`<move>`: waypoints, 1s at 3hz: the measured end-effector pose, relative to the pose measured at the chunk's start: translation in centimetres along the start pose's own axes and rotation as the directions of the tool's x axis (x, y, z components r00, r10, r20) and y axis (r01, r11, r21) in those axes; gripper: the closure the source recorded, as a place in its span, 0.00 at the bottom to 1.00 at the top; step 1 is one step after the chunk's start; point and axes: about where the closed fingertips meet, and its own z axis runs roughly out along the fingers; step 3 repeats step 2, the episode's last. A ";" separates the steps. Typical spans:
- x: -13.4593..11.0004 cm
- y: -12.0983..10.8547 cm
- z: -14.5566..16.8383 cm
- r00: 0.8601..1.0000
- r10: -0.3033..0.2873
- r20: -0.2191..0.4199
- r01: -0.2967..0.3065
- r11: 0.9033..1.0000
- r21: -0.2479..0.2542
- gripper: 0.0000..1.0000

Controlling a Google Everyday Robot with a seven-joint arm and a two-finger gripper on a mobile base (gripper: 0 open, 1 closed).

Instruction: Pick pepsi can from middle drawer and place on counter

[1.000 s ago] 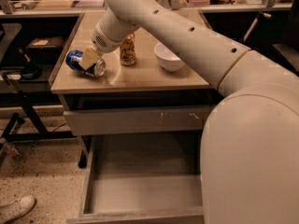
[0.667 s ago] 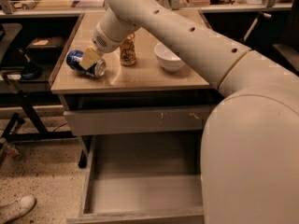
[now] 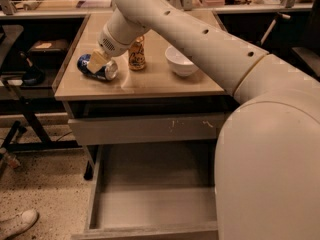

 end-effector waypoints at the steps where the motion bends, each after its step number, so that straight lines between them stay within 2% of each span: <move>1: 0.0 0.0 0.0 1.000 0.000 0.000 0.000 1.000 0.000 0.00; 3: 0.0 0.0 0.0 1.000 0.000 0.000 0.000 1.000 0.000 0.00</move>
Offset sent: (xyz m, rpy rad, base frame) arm 0.0000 0.0000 0.0000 0.0000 0.0000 0.0000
